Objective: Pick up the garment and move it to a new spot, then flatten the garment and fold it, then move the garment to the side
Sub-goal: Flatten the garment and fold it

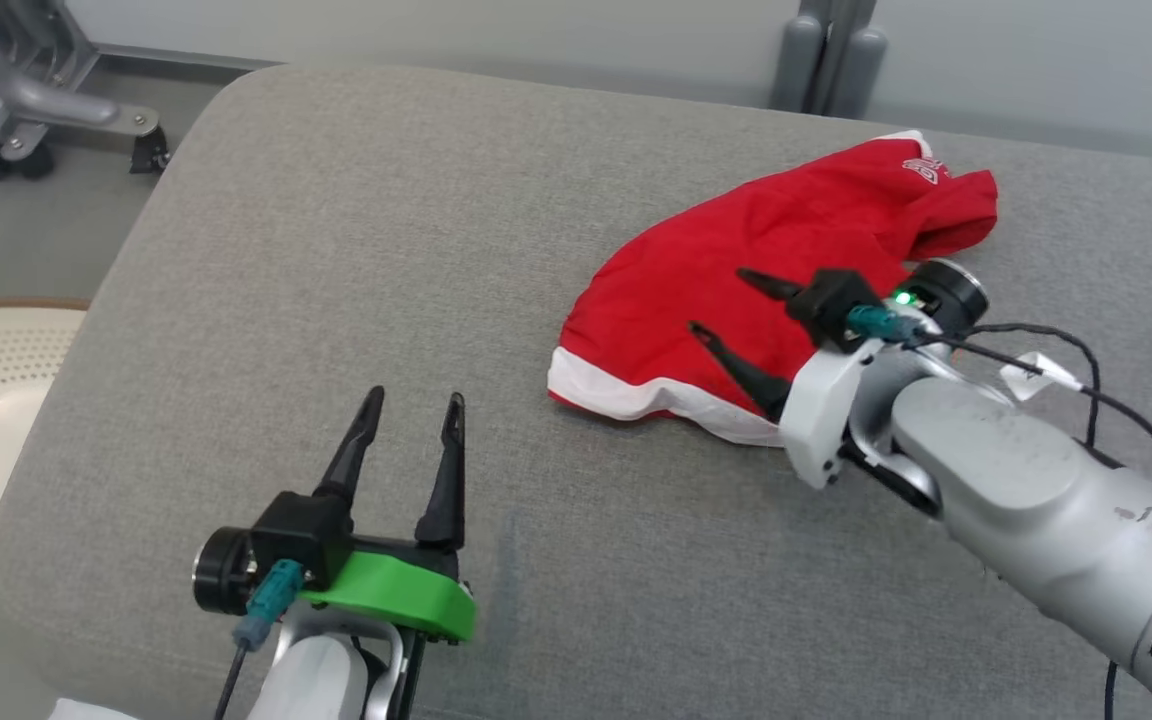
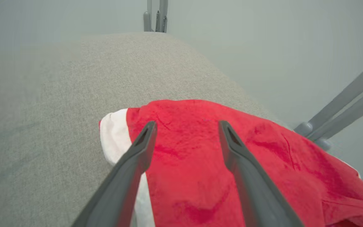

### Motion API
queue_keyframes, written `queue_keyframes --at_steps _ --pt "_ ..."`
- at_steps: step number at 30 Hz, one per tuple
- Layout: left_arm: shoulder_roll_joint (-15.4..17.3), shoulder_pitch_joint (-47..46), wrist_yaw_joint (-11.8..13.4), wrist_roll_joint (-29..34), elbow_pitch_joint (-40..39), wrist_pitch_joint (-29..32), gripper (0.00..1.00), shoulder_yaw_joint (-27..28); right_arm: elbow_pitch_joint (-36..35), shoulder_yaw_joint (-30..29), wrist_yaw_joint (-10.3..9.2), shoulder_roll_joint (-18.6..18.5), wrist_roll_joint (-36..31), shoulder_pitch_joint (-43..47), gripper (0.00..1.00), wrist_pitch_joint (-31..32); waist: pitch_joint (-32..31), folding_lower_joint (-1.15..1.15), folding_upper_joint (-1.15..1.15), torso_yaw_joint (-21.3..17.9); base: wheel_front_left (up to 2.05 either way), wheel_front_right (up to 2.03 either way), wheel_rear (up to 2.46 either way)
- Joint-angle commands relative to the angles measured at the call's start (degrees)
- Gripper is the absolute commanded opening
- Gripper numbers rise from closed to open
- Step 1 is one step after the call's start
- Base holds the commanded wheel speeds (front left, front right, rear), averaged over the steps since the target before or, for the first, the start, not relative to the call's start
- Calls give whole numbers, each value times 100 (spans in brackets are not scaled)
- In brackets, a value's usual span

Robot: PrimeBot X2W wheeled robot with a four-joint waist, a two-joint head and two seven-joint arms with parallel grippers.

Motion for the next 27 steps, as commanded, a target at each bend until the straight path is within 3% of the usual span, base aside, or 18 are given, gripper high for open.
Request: queue_keyframes --at_steps 1,8,15,20,27 --pt "9 -107 -21 61 -34 -1 100 114 65 -281 -8 -47 -3 128 100 -69 -115 0 0 -326 0 0 0" --pt "10 -29 -56 107 -224 0 100 635 -508 -2623 -7 -150 -624 1120 100 -97 -146 0 0 -780 0 0 0" --pt "10 134 -88 127 -367 -1 100 936 -1682 -4667 -7 339 -1697 2713 100 -100 -171 0 0 -1104 0 0 0" --pt "11 235 -101 128 -427 -1 100 1019 -2206 -5313 -6 803 -2154 3498 100 -101 -186 0 0 -1240 0 0 0" --pt "12 254 -123 130 -457 -1 100 943 -2421 -5576 -6 1133 -2491 3876 100 -101 -138 0 0 -1259 0 0 0"
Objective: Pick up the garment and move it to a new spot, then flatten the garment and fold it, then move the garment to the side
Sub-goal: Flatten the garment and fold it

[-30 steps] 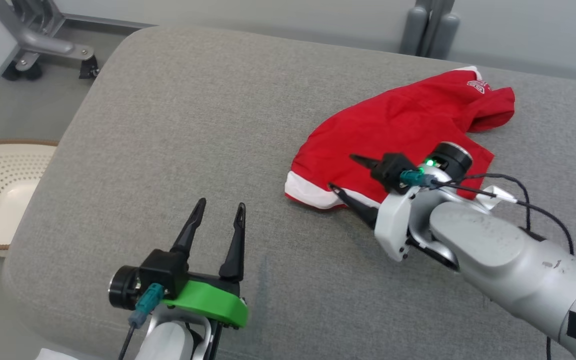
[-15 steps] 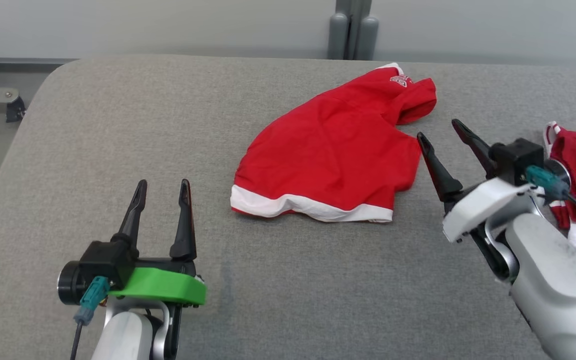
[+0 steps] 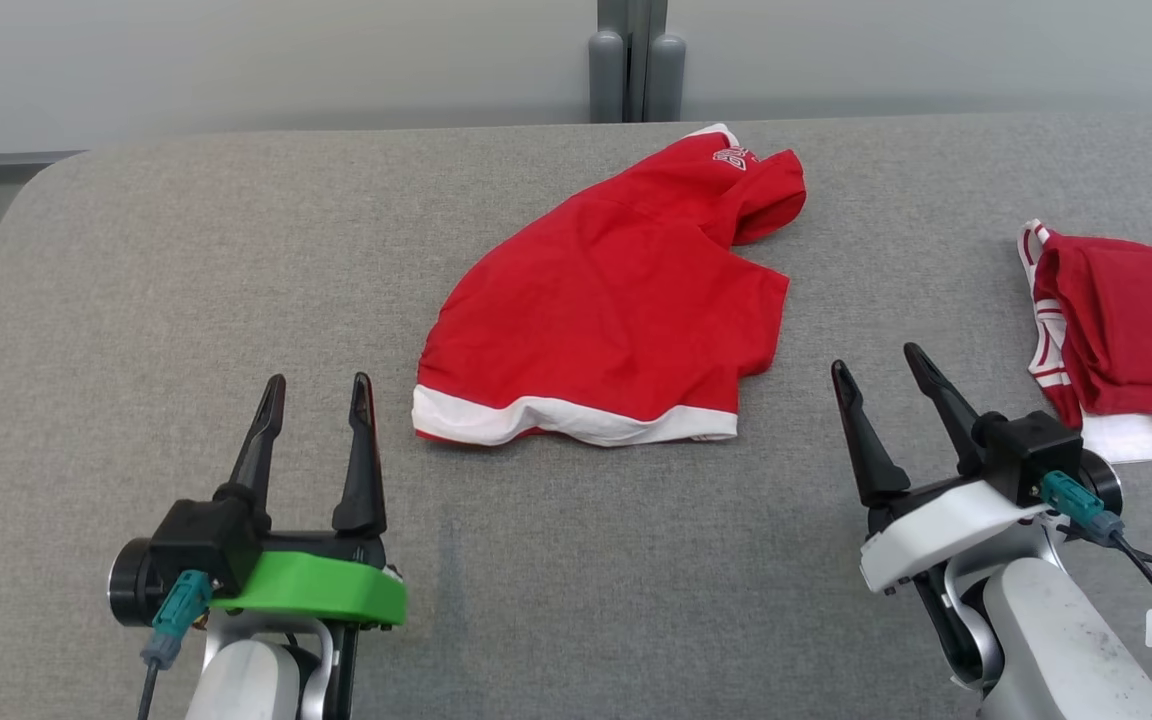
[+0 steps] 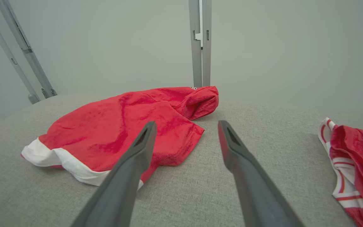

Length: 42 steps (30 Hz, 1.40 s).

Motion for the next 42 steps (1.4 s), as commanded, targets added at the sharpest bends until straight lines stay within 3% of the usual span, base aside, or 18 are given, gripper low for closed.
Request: queue_keyframes --at_steps 1,5,15,23,34,35,36,37,42 --pt "12 38 -16 19 -13 -1 100 -5 -12 -5 -4 12 -64 85 100 -13 26 0 0 28 0 0 0" --pt "12 -6 -47 25 -2 -1 100 -71 116 125 -4 40 -124 66 100 -13 115 0 0 119 0 0 0" --pt "12 -181 -32 -33 53 0 100 -259 1206 819 -5 8 -125 -366 100 150 451 0 0 463 0 0 0" --pt "12 -289 21 -70 86 0 100 -439 2023 812 -5 144 267 -824 100 79 643 0 0 801 0 0 0" --pt "12 -261 66 -75 125 0 100 -470 2458 677 -5 154 491 -1040 100 8 661 0 0 971 0 0 0" --pt "12 -247 69 -74 134 0 100 -470 2456 668 -5 164 491 -1045 80 6 646 0 0 954 0 0 0" --pt "12 -239 69 -73 142 0 100 -471 2458 660 -5 155 481 -1046 44 4 632 0 0 936 0 0 0" --pt "12 -236 66 -77 154 0 100 -474 2466 645 -5 140 451 -1038 0 3 612 0 0 911 0 0 0" --pt "13 -196 61 -71 194 0 100 -442 2447 655 -5 58 212 -962 0 0 490 0 0 729 0 0 0"
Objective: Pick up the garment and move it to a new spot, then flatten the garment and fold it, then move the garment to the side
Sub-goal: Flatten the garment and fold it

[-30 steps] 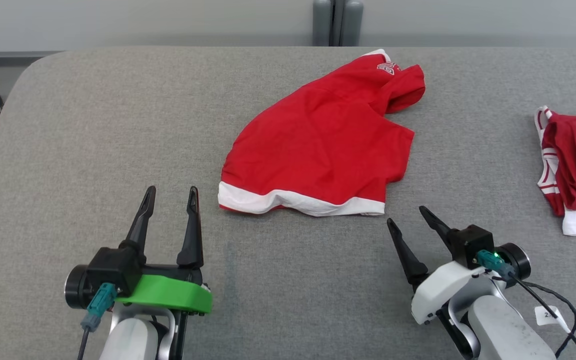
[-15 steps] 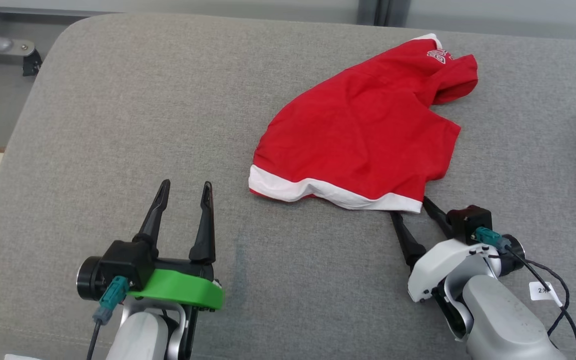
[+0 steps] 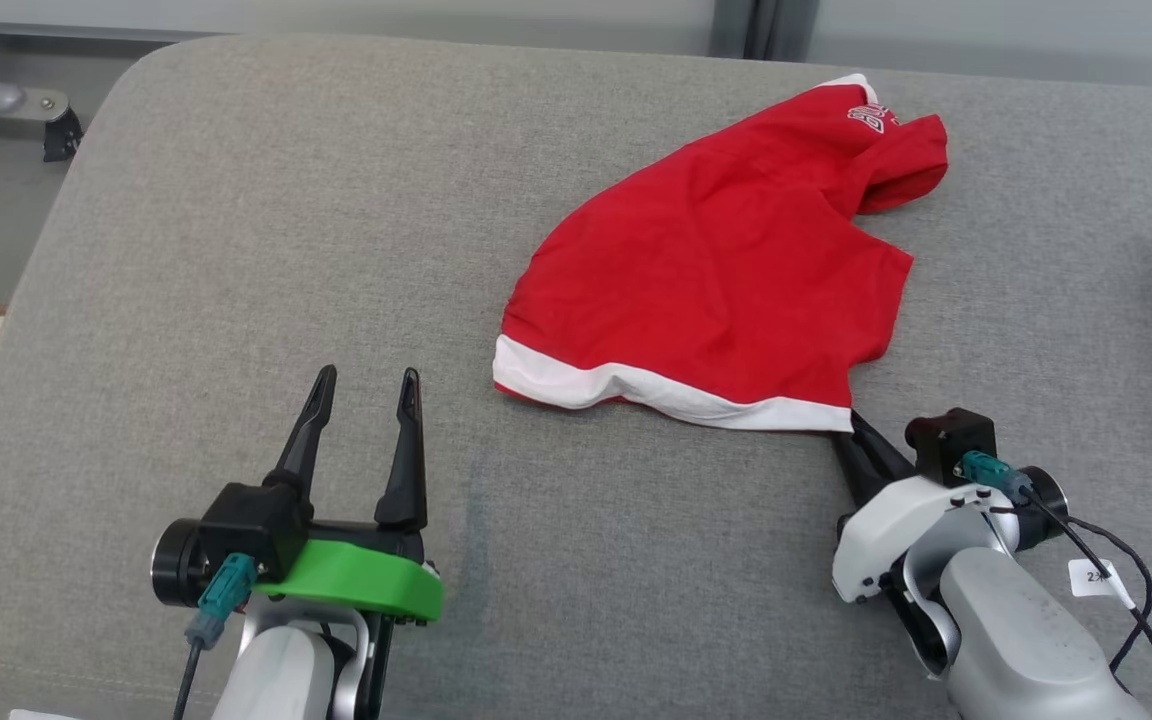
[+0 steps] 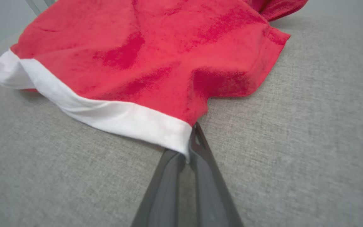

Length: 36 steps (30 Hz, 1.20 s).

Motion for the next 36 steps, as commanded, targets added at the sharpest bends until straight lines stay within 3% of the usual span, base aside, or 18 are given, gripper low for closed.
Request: queue_keyframes --at_steps 1,9,15,22,36 --pt "12 21 4 2 15 0 100 27 1 -6 -6 -87 -111 73 0 11 -98 0 0 -133 0 0 0" --pt "12 76 -72 81 228 0 100 92 15 -44 -6 -677 -617 82 0 8 -239 0 0 -557 0 0 0" --pt "12 -72 -306 139 577 0 100 -214 312 -165 -6 -997 -1018 -164 0 313 -160 0 0 -800 0 0 0" --pt "15 -338 -564 162 982 0 100 -774 414 -316 -6 -910 -1167 -367 0 391 17 0 0 -947 0 0 0" --pt "17 -1251 -625 -15 2320 0 100 -1321 314 -150 -6 -801 -1131 -587 0 304 280 0 0 -1170 0 0 0"
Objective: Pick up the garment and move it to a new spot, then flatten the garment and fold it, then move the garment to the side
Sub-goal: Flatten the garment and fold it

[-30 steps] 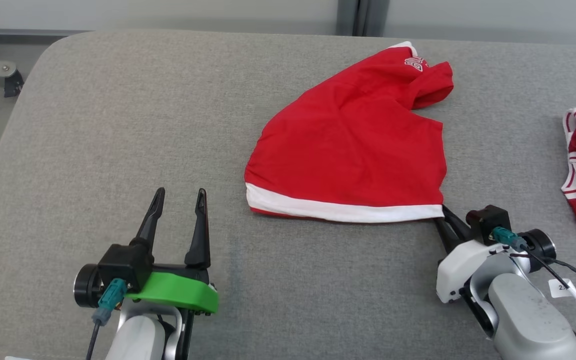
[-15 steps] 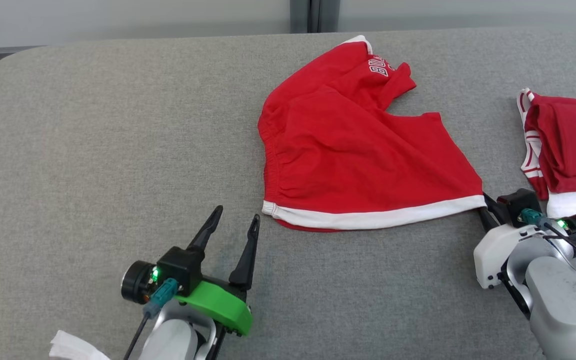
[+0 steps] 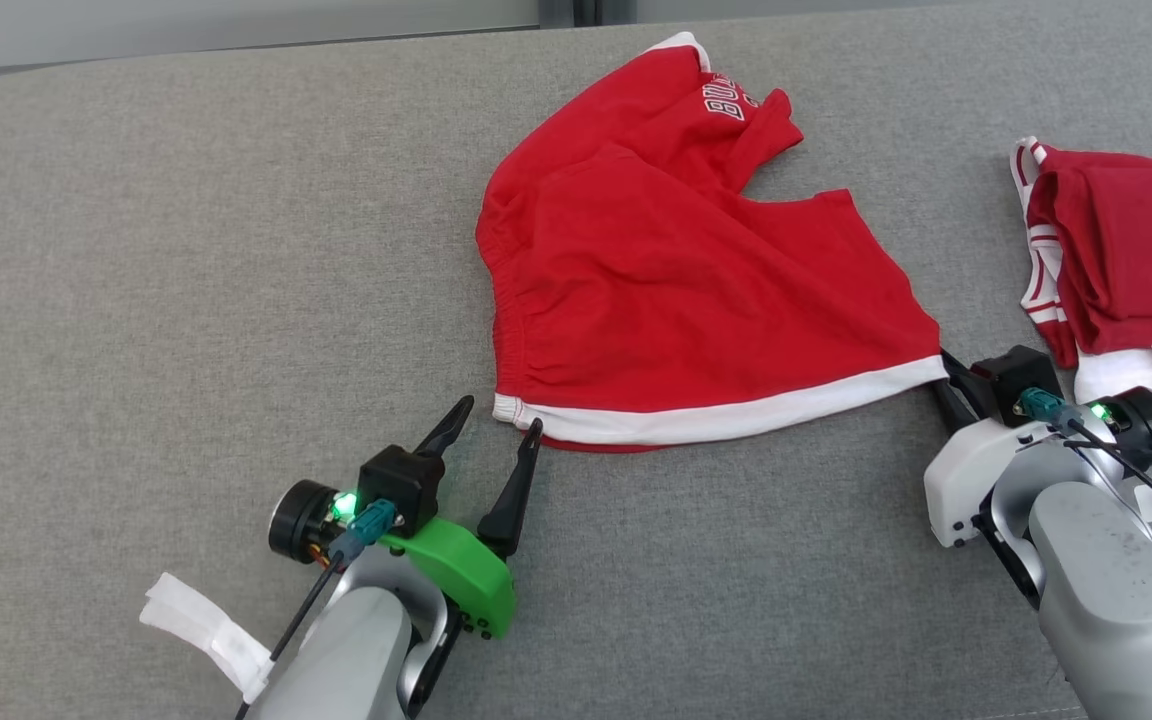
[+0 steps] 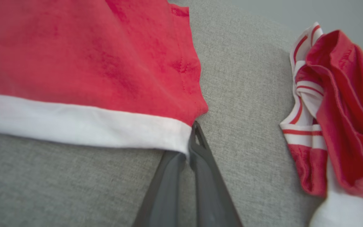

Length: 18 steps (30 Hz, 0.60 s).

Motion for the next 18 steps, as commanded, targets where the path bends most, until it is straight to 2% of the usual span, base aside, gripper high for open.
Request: queue_keyframes --at_steps 1,8,9,10,18 --pt "22 -131 -14 -11 52 0 100 -20 -12 22 -6 11 49 -41 0 -41 41 0 0 -35 0 0 0" --pt "22 -410 -22 -79 395 0 100 -92 -109 127 -6 3 106 -130 0 -32 133 0 0 -88 0 0 0" --pt "22 -466 -26 -106 468 0 47 -138 -131 147 -6 5 113 -144 0 -21 140 0 0 -91 0 0 0" --pt "22 -496 -29 -121 491 0 0 -161 -139 154 -6 4 124 -152 0 -16 141 0 0 -91 0 0 0" --pt "23 -398 -37 -136 318 0 0 -126 -224 197 -6 -45 146 -209 0 -93 -11 0 0 -34 0 0 0"
